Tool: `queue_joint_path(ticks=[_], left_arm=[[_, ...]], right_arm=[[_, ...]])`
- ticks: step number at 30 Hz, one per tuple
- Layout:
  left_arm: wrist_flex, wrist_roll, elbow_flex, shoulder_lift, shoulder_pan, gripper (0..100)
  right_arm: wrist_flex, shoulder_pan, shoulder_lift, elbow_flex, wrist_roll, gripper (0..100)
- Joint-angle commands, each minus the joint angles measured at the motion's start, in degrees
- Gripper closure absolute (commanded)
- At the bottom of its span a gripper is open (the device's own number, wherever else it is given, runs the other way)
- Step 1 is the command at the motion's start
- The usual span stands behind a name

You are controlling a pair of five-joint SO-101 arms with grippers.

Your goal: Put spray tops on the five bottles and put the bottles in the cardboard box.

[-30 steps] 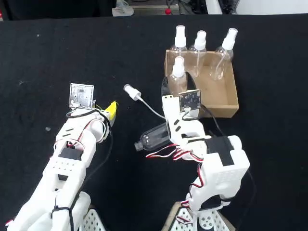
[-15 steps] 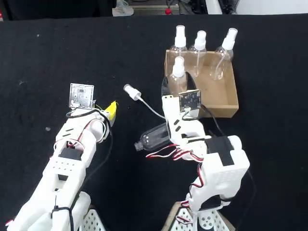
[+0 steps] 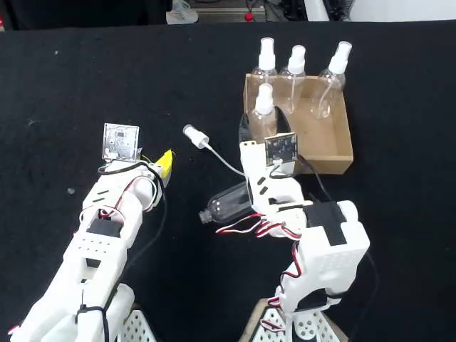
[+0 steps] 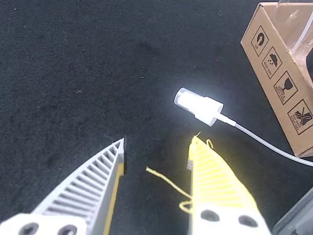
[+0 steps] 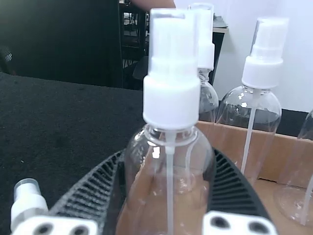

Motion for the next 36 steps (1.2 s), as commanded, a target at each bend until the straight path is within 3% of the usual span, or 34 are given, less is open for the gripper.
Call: queue_joint_path(ticks=[1, 5, 29, 36], left_arm=[[-1.23, 0.0, -0.57, -0.62, -0.48, 79], [-1.23, 0.0, -0.57, -0.62, -0.48, 79], [-1.23, 0.0, -0.57, -0.62, -0.48, 79], [-1.23, 0.0, -0.57, -0.62, -0.48, 79]], right_arm=[[-0.18, -1.23, -0.75, -0.92, -0.09, 77.9], [-0.18, -1.23, -0.75, -0.66, -0.09, 69.1], [-0.79, -1.23, -1.27, 0.31, 0.18, 69.1], [-6.15, -1.05, -1.27, 2.07, 0.26, 69.1]])
